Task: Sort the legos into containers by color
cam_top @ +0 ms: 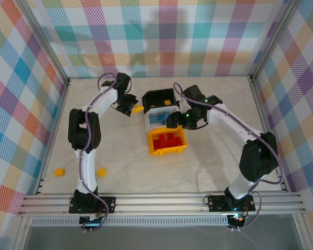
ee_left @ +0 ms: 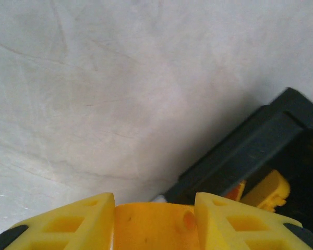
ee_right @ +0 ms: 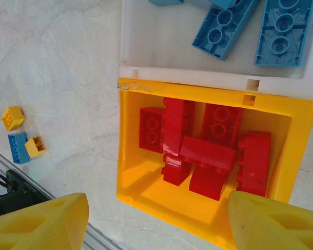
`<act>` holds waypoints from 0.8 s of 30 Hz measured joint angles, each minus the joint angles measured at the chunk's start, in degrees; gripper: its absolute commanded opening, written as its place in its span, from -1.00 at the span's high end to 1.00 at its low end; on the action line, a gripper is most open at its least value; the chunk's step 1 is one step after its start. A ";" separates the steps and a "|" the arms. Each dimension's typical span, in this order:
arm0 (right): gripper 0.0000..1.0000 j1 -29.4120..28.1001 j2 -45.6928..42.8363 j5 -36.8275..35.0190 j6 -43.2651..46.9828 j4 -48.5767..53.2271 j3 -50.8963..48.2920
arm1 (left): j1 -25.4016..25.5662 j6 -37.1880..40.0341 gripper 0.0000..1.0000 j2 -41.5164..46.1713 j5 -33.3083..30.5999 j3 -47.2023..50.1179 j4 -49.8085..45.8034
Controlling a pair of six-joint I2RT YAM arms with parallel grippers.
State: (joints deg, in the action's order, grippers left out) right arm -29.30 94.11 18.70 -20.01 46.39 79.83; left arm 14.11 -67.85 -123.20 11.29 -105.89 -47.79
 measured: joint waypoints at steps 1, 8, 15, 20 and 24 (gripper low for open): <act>-0.43 0.00 0.00 0.00 0.11 0.04 0.00 | 0.00 -0.02 0.10 0.00 0.00 -0.55 0.02; -0.43 0.15 -0.22 -0.24 0.81 0.35 0.00 | 0.94 -0.50 0.09 -2.62 0.09 -9.64 -0.04; -0.44 0.76 -2.14 -0.90 1.25 1.51 -0.02 | 1.88 -0.33 -0.37 -9.07 0.02 -18.64 -0.98; -0.44 0.83 -2.64 -1.07 1.25 1.57 -0.35 | 0.66 0.15 -0.54 -9.86 -0.31 -17.35 -3.08; -0.44 0.83 -2.60 -1.03 1.33 1.68 -0.39 | -1.79 0.02 -0.66 -10.62 -0.92 -16.94 -3.08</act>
State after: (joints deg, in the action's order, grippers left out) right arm -28.47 91.50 17.67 -18.68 48.07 79.44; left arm 12.32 -67.83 -133.82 10.37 -122.83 -50.87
